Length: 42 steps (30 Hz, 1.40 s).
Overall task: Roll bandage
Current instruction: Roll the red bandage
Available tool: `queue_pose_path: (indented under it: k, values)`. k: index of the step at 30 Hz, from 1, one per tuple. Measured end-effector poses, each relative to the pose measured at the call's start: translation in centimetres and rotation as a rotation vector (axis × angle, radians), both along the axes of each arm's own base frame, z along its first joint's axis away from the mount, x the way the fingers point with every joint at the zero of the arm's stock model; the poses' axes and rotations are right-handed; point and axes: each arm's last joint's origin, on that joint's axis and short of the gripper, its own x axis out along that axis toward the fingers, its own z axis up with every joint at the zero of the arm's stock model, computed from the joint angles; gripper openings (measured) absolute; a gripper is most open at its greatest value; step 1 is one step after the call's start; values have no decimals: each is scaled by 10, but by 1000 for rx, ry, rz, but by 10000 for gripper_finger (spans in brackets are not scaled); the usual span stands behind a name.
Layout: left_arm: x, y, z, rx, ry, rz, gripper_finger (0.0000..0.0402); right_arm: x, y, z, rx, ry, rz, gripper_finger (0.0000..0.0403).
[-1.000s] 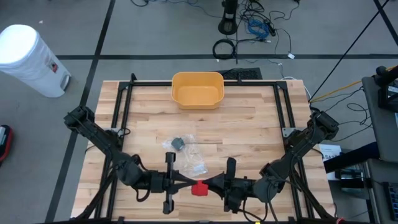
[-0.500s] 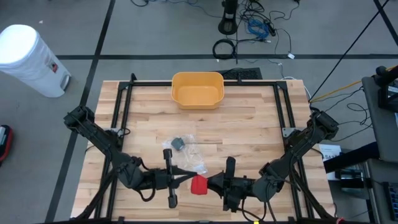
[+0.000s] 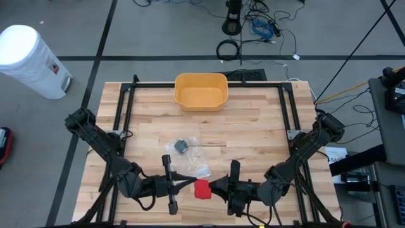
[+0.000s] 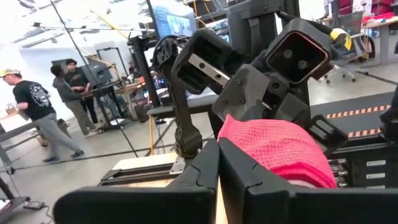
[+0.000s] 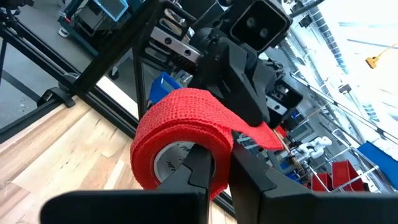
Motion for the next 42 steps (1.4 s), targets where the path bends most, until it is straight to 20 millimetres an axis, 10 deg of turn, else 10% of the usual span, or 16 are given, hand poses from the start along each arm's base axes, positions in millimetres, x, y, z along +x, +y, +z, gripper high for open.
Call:
queue_pose_path:
  k: [26,35,42]
  values:
    - [1,0,-5,3,36,-4,50,0,2,0,8,2,78,29]
    - [-33,-40,-15,303,112,-151,105,0,2,1,20,-8,77,29]
    - [-34,-77,-50,865,123,-175,147,0,1,6,123,-55,77,29]
